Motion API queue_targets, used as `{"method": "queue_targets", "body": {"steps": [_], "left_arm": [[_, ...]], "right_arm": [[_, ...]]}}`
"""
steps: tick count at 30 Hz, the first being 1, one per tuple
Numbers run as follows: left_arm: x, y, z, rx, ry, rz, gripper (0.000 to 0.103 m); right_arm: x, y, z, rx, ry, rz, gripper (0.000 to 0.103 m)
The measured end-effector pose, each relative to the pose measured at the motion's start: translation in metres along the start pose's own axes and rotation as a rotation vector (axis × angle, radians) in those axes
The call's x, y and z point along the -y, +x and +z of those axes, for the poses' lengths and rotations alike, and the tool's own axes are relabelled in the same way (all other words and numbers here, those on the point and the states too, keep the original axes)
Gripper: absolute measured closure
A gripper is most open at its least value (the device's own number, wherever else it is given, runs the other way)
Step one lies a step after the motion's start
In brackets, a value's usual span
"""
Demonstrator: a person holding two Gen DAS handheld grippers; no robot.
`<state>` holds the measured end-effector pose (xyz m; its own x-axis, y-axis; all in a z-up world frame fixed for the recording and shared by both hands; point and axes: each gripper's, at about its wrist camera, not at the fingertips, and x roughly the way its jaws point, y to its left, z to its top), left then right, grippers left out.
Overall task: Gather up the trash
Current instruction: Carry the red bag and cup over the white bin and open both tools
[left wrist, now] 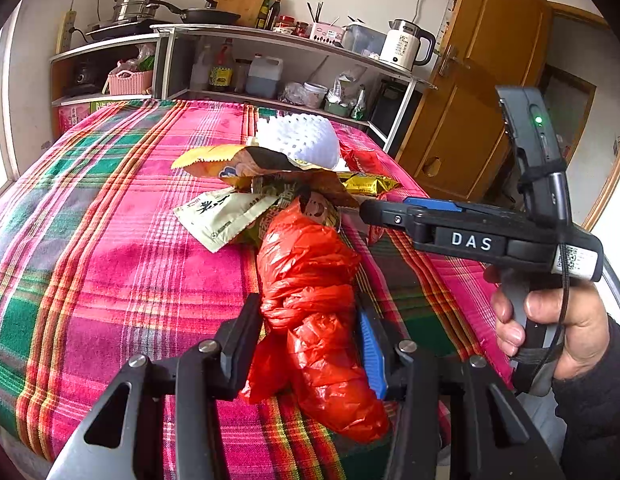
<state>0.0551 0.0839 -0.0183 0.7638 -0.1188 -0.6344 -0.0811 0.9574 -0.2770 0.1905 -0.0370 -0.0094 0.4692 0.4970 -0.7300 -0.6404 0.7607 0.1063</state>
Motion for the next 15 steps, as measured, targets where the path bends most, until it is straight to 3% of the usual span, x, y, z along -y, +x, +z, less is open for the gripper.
{"method": "queue_targets", "body": {"steps": [5,15], "left_arm": [[-0.002,0.002,-0.002,-0.003,0.003,-0.012,0.055],[0.006,-0.003,-0.001,0.002,0.017,-0.009,0.055]], "right_arm": [[0.002,0.012,0.003,-0.032,0.016,0.029,0.058],[0.004,-0.016,-0.009,0.007,0.052,0.047,0.058]]}}
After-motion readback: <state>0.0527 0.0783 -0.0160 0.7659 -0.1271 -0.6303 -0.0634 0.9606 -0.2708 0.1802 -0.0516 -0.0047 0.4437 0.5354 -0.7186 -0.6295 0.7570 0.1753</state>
